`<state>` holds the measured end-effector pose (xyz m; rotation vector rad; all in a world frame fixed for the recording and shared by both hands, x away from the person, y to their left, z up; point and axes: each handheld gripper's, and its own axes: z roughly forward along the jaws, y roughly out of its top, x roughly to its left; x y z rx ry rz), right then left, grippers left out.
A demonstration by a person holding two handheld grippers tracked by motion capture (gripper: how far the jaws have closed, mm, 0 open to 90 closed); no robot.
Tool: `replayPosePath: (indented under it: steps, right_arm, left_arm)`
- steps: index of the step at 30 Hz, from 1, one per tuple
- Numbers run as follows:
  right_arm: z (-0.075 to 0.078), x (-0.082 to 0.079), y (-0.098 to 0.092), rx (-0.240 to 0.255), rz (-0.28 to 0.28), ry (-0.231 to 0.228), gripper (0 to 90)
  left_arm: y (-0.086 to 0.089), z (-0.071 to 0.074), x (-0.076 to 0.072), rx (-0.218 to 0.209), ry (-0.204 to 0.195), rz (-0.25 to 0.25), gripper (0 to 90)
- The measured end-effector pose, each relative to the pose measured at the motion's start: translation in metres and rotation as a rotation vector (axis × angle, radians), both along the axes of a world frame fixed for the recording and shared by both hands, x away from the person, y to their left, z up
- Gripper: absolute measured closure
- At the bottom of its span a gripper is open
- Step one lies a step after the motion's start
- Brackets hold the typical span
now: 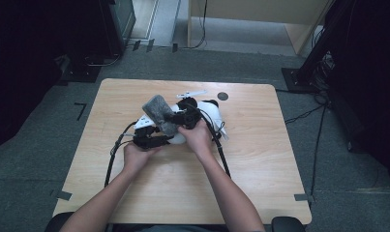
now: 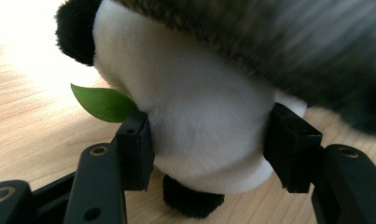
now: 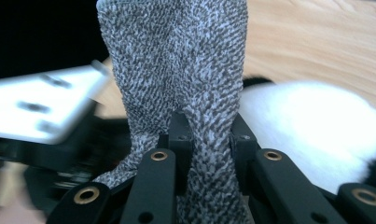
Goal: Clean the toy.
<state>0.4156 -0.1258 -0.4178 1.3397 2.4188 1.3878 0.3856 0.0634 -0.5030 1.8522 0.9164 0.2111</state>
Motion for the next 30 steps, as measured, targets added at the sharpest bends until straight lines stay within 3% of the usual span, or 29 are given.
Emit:
replayPosePath:
  steps: [5, 12, 14, 21, 30]
  right_arm:
    - [-0.008, 0.005, -0.014, 0.017, -0.020, 0.025, 77.0]
    - [-0.002, 0.003, -0.039, -0.025, -0.049, 0.004, 77.5]
    - [0.003, 0.002, -0.055, -0.040, -0.074, 0.005, 77.8]
    - [0.012, -0.004, -0.090, -0.037, -0.109, -0.029, 77.9]
    - [0.018, -0.009, -0.112, -0.033, -0.112, -0.049, 76.6]
  left_arm:
    - [0.000, 0.000, 0.000, 0.002, 0.004, 0.000, 42.4]
    - [0.000, 0.002, 0.002, 0.008, 0.015, -0.002, 46.1]
    - [0.000, 0.002, 0.002, 0.009, 0.015, -0.005, 46.8]
    - [0.000, 0.002, 0.002, 0.007, 0.008, -0.008, 46.8]
    - [0.000, 0.003, 0.002, 0.013, 0.006, -0.010, 46.9]
